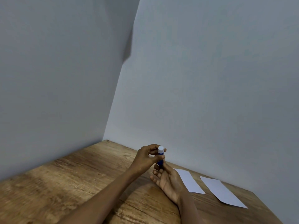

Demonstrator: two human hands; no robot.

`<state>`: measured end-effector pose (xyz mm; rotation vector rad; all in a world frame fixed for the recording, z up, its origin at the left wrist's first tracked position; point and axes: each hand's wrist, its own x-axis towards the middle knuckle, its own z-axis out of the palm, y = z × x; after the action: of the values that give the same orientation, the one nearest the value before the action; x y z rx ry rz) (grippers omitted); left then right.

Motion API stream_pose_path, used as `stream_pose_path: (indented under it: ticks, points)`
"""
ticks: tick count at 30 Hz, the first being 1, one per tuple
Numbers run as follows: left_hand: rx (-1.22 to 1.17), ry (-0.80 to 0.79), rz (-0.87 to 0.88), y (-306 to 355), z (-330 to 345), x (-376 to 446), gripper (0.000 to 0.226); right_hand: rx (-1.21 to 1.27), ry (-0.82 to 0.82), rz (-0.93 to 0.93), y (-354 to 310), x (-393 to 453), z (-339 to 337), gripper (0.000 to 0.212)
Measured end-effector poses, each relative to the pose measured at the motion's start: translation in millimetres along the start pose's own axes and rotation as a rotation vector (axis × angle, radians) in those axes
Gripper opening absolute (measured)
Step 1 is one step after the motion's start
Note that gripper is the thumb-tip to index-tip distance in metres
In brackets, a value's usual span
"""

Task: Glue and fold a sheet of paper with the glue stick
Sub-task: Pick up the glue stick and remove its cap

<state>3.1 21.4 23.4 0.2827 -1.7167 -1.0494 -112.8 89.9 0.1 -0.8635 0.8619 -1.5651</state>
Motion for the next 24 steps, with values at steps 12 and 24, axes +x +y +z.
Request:
stream_pose_path:
  ticks: [12, 24]
  points:
    - [-0.070, 0.000, -0.015, 1.9, 3.9, -0.1, 0.014, -0.044, -0.015, 0.027, -0.2, 0.1, -1.4, 0.042]
    - [-0.083, 0.061, -0.091, -1.1, 0.5, 0.7, 0.011, -0.185, -0.011, 0.035, 0.6, 1.0, 1.6, 0.046]
